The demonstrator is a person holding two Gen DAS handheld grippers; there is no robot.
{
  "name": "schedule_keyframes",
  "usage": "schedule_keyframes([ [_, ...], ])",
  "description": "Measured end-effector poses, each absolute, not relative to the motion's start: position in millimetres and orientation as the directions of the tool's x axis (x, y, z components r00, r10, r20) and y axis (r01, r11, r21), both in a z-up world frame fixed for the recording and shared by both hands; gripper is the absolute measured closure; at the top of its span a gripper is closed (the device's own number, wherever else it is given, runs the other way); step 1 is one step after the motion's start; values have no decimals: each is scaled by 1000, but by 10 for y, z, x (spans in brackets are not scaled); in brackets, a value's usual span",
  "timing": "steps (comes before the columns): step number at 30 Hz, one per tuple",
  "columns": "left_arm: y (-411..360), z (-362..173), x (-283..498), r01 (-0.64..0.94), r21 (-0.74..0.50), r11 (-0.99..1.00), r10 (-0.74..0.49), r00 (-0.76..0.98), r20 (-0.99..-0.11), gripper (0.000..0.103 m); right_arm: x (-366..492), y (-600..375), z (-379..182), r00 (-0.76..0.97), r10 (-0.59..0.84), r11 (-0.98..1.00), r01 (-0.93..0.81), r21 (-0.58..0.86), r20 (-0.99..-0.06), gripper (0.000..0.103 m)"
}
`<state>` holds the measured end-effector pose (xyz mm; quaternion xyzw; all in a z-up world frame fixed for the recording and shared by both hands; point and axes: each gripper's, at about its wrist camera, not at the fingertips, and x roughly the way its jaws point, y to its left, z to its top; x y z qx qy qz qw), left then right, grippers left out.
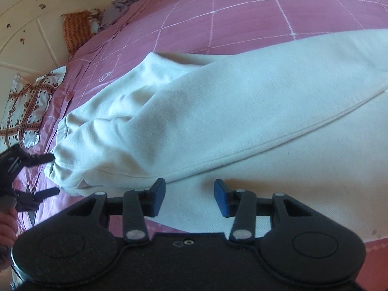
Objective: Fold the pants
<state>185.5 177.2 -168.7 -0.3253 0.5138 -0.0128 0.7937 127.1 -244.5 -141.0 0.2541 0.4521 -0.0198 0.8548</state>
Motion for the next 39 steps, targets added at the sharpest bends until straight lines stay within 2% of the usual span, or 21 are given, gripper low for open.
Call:
schedule_keyframes([
  [7,1830,-1833,1938,-371,-561,740,-360,485,-797,47,1432,-2569,-1494,616,190,784,373,496,-765,61],
  [9,1820,-1835,1965,-386,-555,736,-347,488,-800,48,1455,-2577,-1521,623,172,772,397,497,-764,67],
  [10,1812,-1822,1959,-389,-552,737,-342,490,-802,55,1454,-2574,-1520,627,159,773,402,491,-763,77],
  [11,1797,-1794,1959,-383,-535,753,-328,488,-809,57,1455,-2571,-1519,629,149,777,403,484,-763,86],
  [14,1837,-1713,1883,-353,-523,776,-325,487,-811,57,1433,-2596,-1506,640,145,768,408,494,-755,88],
  [16,1867,-1672,1876,-337,-531,778,-325,508,-798,57,1459,-2585,-1504,635,150,778,397,487,-758,83],
  [23,1926,-1755,1976,-372,-547,750,-327,510,-796,58,1459,-2592,-1493,634,160,777,392,493,-756,83],
  [24,1913,-1736,1957,-371,-546,751,-313,529,-789,64,1450,-2598,-1496,633,162,779,389,493,-757,83],
  [25,1901,-1702,1944,-369,-533,761,-289,542,-789,81,1447,-2605,-1499,632,162,780,389,491,-758,83],
  [26,1896,-1667,1927,-361,-530,767,-276,560,-781,88,1446,-2615,-1504,632,162,778,391,492,-758,84],
  [33,1913,-1466,2037,-318,-534,783,-263,609,-749,96,1494,-2681,-1514,645,133,745,435,506,-752,81],
  [37,1941,-1293,2039,-266,-520,812,-259,633,-729,96,1474,-2614,-1444,659,131,753,420,507,-741,95],
  [39,2039,-1278,2054,-285,-531,798,-254,640,-725,96,1427,-2523,-1333,678,137,773,382,506,-722,96],
])
